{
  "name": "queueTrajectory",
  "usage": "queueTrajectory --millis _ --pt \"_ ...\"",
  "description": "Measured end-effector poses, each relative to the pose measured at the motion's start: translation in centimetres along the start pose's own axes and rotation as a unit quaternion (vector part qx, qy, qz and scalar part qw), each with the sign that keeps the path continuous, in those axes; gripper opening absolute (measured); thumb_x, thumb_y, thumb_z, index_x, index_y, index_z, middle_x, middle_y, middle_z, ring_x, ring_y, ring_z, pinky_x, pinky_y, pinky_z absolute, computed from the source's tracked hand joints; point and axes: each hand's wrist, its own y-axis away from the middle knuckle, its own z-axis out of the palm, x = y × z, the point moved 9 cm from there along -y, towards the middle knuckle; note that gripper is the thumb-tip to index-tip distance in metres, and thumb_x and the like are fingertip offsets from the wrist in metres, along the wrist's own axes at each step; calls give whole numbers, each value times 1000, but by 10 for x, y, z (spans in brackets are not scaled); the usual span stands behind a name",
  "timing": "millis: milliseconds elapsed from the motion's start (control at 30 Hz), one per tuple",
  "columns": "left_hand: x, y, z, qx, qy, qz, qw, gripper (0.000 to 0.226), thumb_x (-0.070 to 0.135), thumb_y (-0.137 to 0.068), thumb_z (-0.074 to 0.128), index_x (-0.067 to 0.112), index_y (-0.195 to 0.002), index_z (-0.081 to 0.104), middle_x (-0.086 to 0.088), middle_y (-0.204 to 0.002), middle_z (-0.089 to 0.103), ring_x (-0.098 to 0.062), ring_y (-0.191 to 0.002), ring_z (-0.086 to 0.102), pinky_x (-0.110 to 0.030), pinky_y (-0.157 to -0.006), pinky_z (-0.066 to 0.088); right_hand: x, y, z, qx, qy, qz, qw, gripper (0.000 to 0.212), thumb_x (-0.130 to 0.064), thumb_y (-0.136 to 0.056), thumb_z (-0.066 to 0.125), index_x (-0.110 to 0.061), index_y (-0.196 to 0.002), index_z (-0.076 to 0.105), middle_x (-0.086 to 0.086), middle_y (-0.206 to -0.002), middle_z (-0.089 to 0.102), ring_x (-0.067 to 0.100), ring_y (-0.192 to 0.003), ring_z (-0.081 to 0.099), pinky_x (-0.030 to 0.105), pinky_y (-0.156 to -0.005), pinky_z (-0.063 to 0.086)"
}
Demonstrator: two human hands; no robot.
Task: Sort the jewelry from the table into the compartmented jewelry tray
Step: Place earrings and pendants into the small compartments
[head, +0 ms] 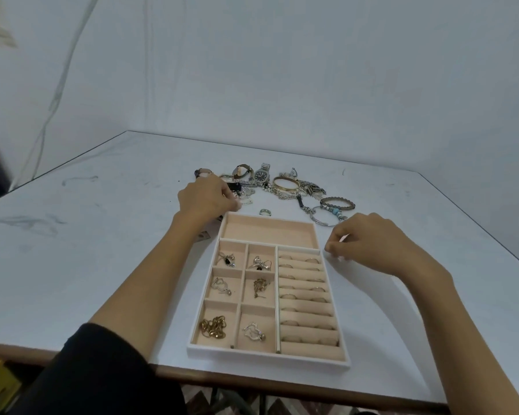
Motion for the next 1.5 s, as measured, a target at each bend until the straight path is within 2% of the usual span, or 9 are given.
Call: queueTrajectory --millis 167,333,500,633,733,867,1033,1200,1500 --pt "-1 -3 2 14 1 8 1000 15 42 -79 70 31 -73 62 8 -85 58 -20 -87 59 -28 -71 36 -1 -19 -2 -121 -81 8 989 11 -23 -90 58 -20 -89 68 -4 -72 75 12 -67 72 32 -74 53" --pt "2 -4 1 37 -9 21 999 23 54 -84 62 31 -81 64 7 -77 56 -19 -77 55 -27 -67 36 -27 -68 -22 -16 -77 -23 997 11 -19 -86 58 -20 -85 70 -3 -70 73 14 -64 72 32 -69 55" --pt "-4 -6 3 31 17 3 999 10 41 -79 70 32 -82 68 5 -87 65 -21 -89 63 -26 -66 37 -78 -106 0 -43 -131 -78 987 13 -14 -89 57 -14 -93 69 2 -76 73 20 -69 73 34 -68 57" --pt "-2 -7 6 30 29 25 999 10 41 -84 65 31 -85 68 6 -82 60 -20 -88 62 -26 -66 37 -97 -133 12 7 -41 -68 997 18 -14 -87 51 -17 -93 68 -3 -76 72 17 -65 72 29 -63 56" --pt "0 -7 6 49 23 43 998 25 50 -89 58 30 -97 70 4 -85 62 -20 -88 61 -27 -66 38 -103 -147 12 59 -16 -51 997 16 -16 -88 53 -19 -90 68 1 -85 72 22 -68 71 29 -66 53" --pt "-4 -9 5 74 18 54 996 25 51 -88 58 31 -97 71 2 -91 68 -22 -90 62 -29 -71 42 -106 -159 9 93 -43 -29 994 13 -16 -85 61 -22 -90 70 6 -96 70 26 -80 64 33 -80 50" --pt "-1 -8 5 95 5 69 993 24 47 -90 56 30 -96 70 3 -87 68 -21 -90 60 -35 -86 33 -110 -165 13 89 -46 -23 995 10 -16 -79 70 -21 -88 73 5 -95 70 26 -92 65 30 -75 40" --pt "2 -9 9 85 -1 96 992 24 47 -90 56 29 -98 69 8 -75 57 -18 -84 54 -33 -81 27 -114 -166 21 87 -22 -30 996 13 -13 -81 66 -25 -84 69 5 -99 67 27 -93 65 30 -71 42" --pt "6 -7 5 76 11 109 991 17 30 -90 56 25 -95 72 4 -82 64 -21 -92 57 -36 -87 32 -100 -166 13 80 -69 -37 994 13 -10 -76 71 -23 -77 71 -4 -83 66 19 -85 62 31 -72 44"
